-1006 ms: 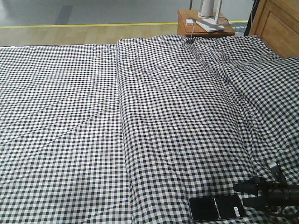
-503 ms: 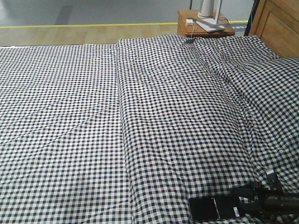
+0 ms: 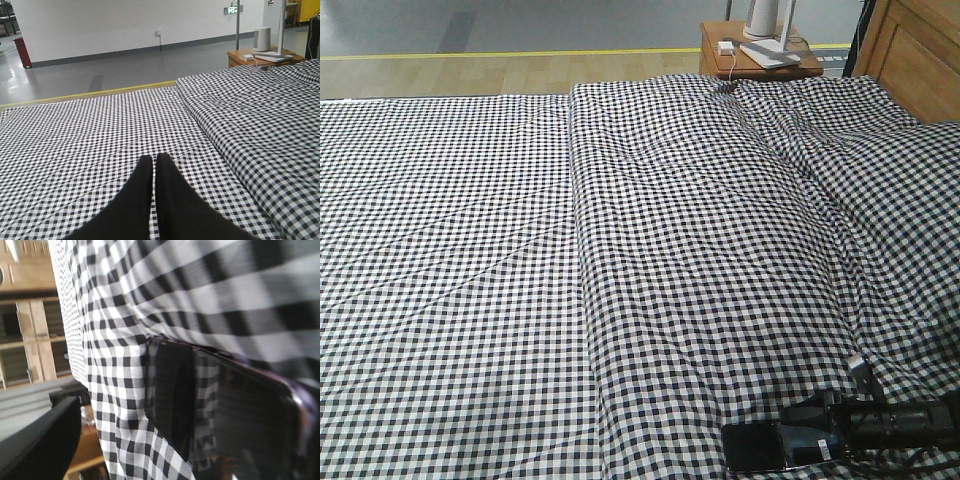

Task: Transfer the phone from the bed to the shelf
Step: 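Close the right gripper on the phone's edge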

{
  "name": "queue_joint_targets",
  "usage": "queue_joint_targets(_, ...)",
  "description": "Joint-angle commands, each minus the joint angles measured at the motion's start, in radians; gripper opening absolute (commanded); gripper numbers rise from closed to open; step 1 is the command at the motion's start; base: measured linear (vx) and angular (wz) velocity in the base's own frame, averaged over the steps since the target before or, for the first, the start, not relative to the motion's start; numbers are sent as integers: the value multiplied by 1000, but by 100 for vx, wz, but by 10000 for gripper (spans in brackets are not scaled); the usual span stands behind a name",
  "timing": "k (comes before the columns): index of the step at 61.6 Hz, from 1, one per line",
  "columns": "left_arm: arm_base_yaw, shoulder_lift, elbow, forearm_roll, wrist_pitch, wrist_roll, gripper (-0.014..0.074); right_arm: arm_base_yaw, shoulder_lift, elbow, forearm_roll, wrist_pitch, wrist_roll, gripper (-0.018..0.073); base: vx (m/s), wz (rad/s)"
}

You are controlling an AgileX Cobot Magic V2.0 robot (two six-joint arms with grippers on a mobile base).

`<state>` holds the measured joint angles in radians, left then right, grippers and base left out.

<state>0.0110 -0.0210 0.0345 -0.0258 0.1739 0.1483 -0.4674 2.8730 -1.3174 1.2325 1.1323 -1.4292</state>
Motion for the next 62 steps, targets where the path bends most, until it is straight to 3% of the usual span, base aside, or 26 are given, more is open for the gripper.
queue_joint_targets(1, 1, -4, -23, -9, -76, -6, 1, 10, -46, -5, 2, 91, -25, 557, 0, 0)
queue_joint_targets(10, 1, -4, -23, -9, -76, -6, 1, 6, -46, -5, 2, 91, -28, 427, 0, 0)
queue_joint_targets(26, 1, -4, -23, -9, -76, -6, 1, 6, -46, -5, -6, 114, -74, -8, 0, 0)
queue_joint_targets(41, 1, -4, -23, -9, -76, -6, 1, 6, -79, -5, -21, 156, -87, -10, 0, 0)
queue_joint_targets(62, 1, -4, -23, -9, -76, -6, 1, 9, -291, -2, -21, 156, 29, -10, 0, 0)
